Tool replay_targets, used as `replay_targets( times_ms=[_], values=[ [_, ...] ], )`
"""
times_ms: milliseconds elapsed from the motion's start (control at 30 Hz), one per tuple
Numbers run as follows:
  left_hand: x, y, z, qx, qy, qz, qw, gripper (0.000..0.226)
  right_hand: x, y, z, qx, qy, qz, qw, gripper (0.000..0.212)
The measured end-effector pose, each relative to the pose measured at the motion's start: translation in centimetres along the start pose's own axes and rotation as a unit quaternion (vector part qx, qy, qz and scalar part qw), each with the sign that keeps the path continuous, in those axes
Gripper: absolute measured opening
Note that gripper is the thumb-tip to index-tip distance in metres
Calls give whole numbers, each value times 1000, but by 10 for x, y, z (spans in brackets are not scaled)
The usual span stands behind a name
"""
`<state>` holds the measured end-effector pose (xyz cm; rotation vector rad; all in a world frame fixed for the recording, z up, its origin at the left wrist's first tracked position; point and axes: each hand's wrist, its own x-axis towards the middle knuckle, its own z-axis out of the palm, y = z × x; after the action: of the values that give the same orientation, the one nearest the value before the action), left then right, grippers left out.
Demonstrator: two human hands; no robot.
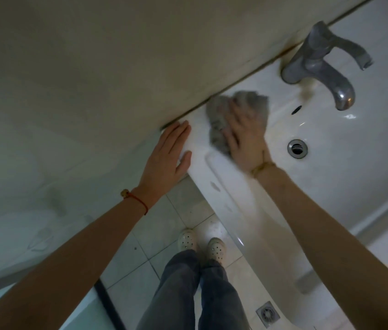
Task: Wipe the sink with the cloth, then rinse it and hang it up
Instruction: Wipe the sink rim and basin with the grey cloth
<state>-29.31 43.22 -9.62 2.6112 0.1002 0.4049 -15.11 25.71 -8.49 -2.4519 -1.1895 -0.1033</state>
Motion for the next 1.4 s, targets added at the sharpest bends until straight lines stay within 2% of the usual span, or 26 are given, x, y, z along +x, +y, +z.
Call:
replay_targets(
  times_ms=[67, 133, 200, 267, 333, 433, 500, 533, 600, 667, 767, 833, 933, 1067, 1167, 1267, 1400],
  values=[
    [-1, -1, 1, -9, 2, -6, 1000, 51, -18, -13, -2, 30, -66, -74, 995, 49],
    [-1, 0, 0, -10, 3, -5, 1000, 51, -14, -4, -12, 56, -97, -101, 988, 55],
    [-1, -1, -1, -9, 0, 1, 1000, 51, -1, 3, -14, 67, -78, -64, 993, 58],
    [-2, 0, -2, -9, 2, 4, 1000, 50, 11, 4, -12, 104, -61, 24, 992, 49],
    [-2, -1, -1, -7, -1, 7, 1000, 50, 10, 2, -13, 161, -79, 78, 981, 48],
    [-2, -2, -1, -3, -13, 5, 1000, 51, -15, -5, -30, 240, -163, 42, 956, 48],
    [-3, -1, -3, 2, -22, 7, 1000, 51, -45, -18, -40, 281, -220, 52, 933, 45],
    [-3, 0, -4, 9, -23, 11, 1000, 50, -61, -28, -43, 298, -228, 72, 924, 46],
    [-3, 1, -6, 17, -30, 35, 999, 47, -93, -45, -47, 318, -195, 119, 920, 53],
    [-4, 6, -7, 13, -50, 74, 996, 45, -118, -57, -51, 289, -171, 135, 932, 54],
    [-3, 10, -7, 3, -86, 114, 990, 45, -127, -82, -46, 176, -146, 132, 965, 53],
    [-3, 9, -7, 3, -105, 120, 987, 46, -116, -98, -30, 106, -117, 166, 973, 56],
    [-1, 6, -8, 4, -126, 118, 985, 48, -99, -113, -15, 70, -85, 241, 964, 57],
    [0, 1, -10, -1, -131, 130, 983, 50, -153, -120, -36, 28, -74, 234, 969, 61],
    [-2, 2, -9, -13, -126, 122, 984, 49, -187, -121, -48, 12, -66, 274, 959, 61],
    [-3, 2, -9, -21, -132, 116, 984, 49, -162, -124, -34, -15, -34, 279, 960, 58],
    [-2, 1, -10, -20, -139, 122, 983, 49, -113, -128, -9, -24, -52, 260, 964, 59]
  ],
)
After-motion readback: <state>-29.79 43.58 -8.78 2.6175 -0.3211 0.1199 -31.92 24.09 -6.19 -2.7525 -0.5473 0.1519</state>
